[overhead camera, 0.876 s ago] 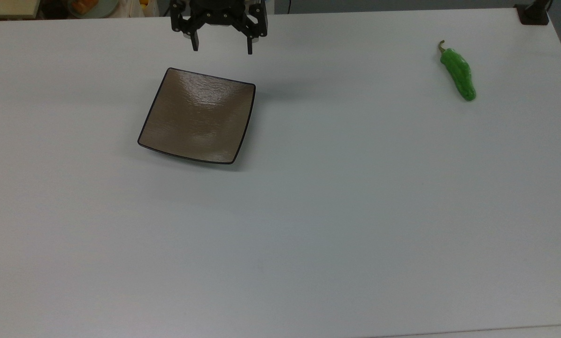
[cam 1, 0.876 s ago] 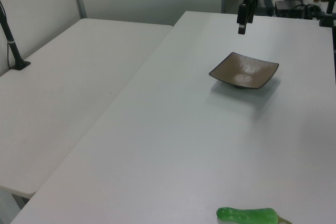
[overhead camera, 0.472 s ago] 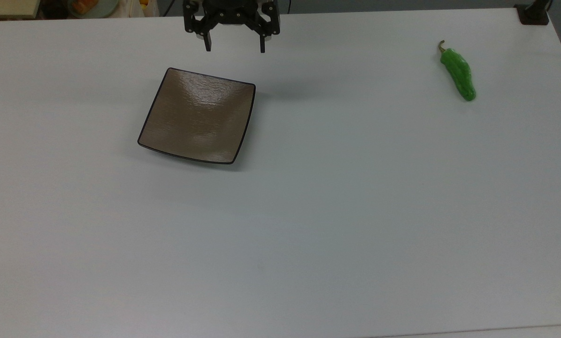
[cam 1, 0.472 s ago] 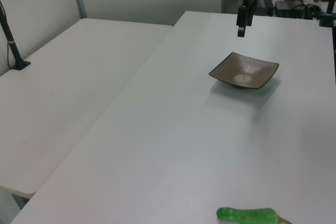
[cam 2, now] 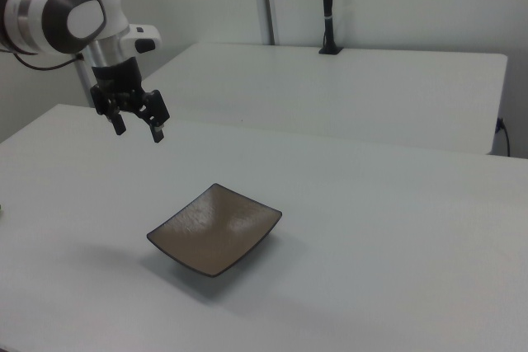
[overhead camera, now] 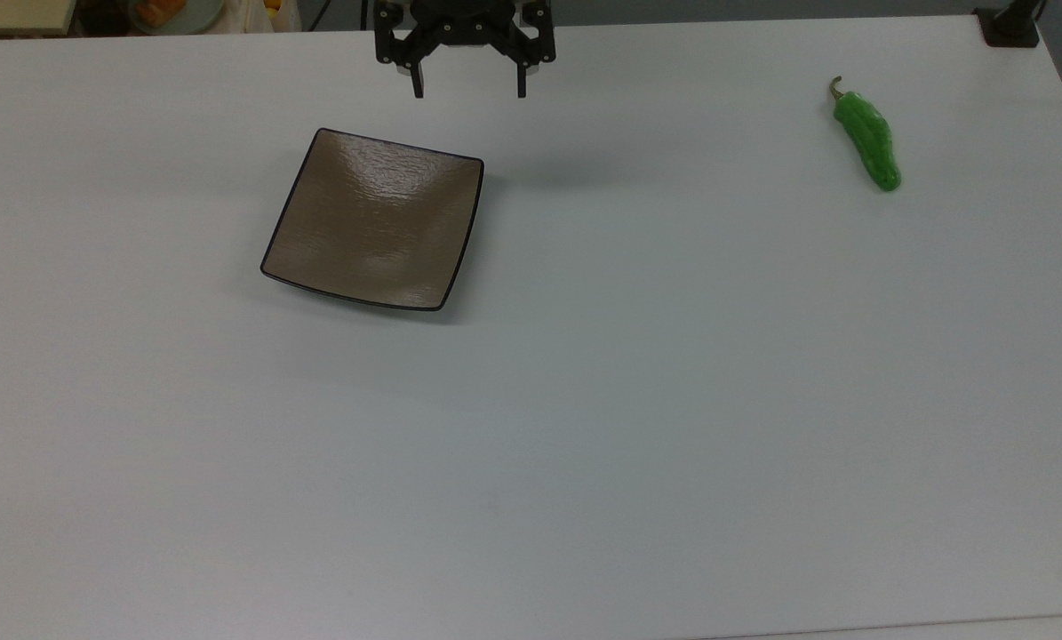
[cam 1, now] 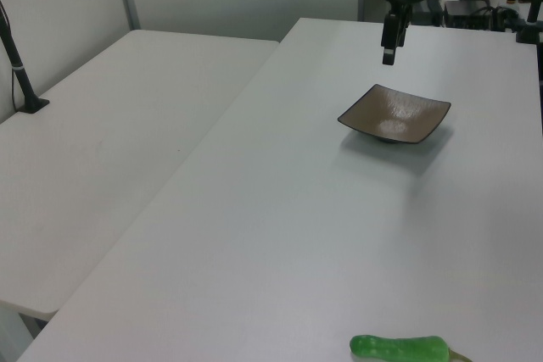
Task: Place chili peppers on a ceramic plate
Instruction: 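Move the open gripper across the table toward the green chili pepper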
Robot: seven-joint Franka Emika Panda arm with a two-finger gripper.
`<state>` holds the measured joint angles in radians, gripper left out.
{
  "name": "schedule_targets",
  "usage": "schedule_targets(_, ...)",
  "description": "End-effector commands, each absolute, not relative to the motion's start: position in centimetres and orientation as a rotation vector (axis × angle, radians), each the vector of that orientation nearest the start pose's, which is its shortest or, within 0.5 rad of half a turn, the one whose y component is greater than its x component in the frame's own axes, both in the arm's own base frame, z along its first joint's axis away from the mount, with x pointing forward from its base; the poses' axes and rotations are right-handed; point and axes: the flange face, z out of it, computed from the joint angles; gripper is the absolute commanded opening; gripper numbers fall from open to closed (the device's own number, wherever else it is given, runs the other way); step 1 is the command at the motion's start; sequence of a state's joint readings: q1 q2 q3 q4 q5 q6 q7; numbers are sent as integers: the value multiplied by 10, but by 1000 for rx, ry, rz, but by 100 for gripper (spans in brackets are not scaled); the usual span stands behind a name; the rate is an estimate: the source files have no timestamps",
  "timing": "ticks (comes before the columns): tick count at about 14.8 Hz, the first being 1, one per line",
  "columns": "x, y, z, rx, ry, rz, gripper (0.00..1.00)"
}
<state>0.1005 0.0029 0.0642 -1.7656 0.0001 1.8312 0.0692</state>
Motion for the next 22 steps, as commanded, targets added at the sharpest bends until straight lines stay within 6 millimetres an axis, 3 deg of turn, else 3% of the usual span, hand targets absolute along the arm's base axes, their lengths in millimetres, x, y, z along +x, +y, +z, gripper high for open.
schedule_targets(1, 552, 117, 553, -3103, -194, -94, 100)
schedule_targets(5, 538, 192, 535, -3017, -344, -22, 100)
schedule_targets(10, 508, 291, 496, -2956, -505, 105, 100)
schedule_targets(17, 438, 438, 449, -2898, -596, 99, 100)
schedule_targets(19, 425, 468, 430, -2872, -580, 75, 100)
schedule_targets(22, 407, 509, 377, -2852, -571, 84, 100)
